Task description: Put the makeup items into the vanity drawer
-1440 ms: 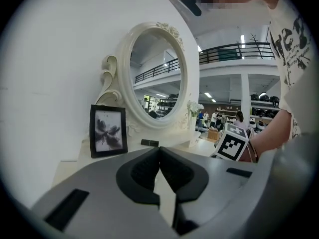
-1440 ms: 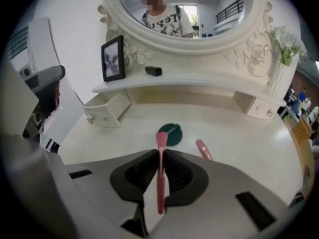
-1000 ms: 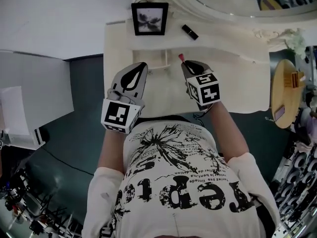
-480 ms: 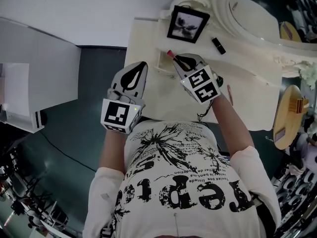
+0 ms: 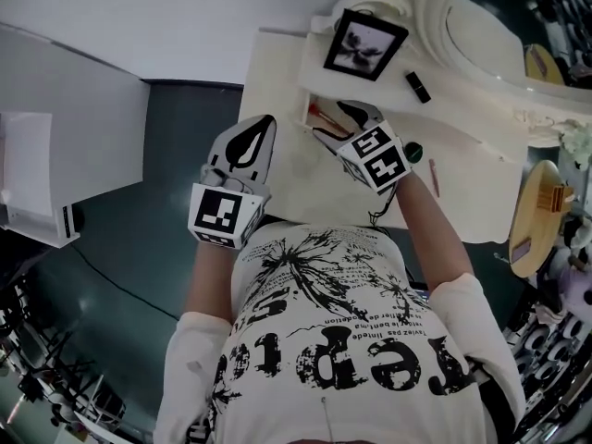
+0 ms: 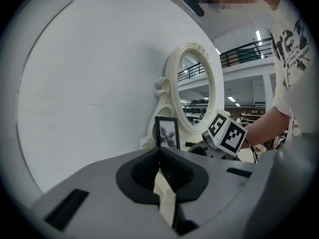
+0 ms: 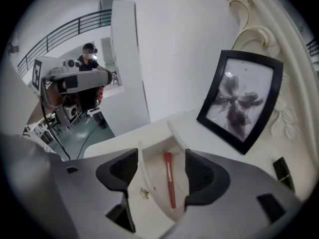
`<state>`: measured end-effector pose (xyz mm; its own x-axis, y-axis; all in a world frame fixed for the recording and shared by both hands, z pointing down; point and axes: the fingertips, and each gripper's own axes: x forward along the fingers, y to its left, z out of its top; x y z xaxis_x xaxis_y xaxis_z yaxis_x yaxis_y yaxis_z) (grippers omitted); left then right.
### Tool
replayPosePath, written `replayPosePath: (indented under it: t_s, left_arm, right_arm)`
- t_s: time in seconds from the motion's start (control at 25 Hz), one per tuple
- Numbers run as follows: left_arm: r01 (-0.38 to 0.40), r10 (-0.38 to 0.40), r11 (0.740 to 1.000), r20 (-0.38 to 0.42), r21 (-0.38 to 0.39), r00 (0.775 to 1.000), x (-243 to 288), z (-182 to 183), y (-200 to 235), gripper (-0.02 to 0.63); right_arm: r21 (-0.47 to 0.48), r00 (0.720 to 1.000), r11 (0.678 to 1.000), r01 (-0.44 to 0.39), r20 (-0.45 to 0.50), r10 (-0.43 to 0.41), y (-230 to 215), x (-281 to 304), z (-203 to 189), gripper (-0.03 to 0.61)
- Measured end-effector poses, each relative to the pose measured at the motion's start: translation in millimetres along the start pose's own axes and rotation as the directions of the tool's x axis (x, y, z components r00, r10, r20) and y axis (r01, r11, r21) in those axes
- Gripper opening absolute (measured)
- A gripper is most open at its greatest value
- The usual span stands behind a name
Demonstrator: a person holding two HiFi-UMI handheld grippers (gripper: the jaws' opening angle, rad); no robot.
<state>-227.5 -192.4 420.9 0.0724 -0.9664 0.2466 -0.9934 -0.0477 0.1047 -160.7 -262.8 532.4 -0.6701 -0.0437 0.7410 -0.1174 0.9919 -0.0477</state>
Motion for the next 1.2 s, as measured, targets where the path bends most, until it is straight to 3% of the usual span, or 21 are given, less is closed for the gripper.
replayPosePath:
  t_s: [0.36, 0.76, 0.92, 1.2]
  left_arm:
    - [0.144, -0.144, 0.989, -0.004, 0.035, 0.99, 38, 12, -49, 0.012]
    - [0.312, -0.31, 0.946, -0.036, 0.087, 0.95, 108, 24, -174, 0.012]
    - [0.36, -0.357, 0.928, -0.055, 0.094, 0.933, 132, 19, -225, 0.012]
    - [0.383, -0.375, 0.918, -0.09, 0.101, 0.923, 162, 10, -279, 0.012]
  right_arm:
    - [0.184, 0.983, 0.969, 0.164, 0.057, -0.177, -39, -55, -37, 0.347]
    - [0.385, 0.952, 0.872, 0.302, -0.065, -0.3, -100, -153, -164, 0.313]
    - [0.427, 0.937, 0.834, 0.348, -0.151, -0.314, -123, -184, -227, 0.3]
    - [0.471, 0.937, 0.816, 0.336, -0.254, -0.239, -139, -193, -295, 0.258]
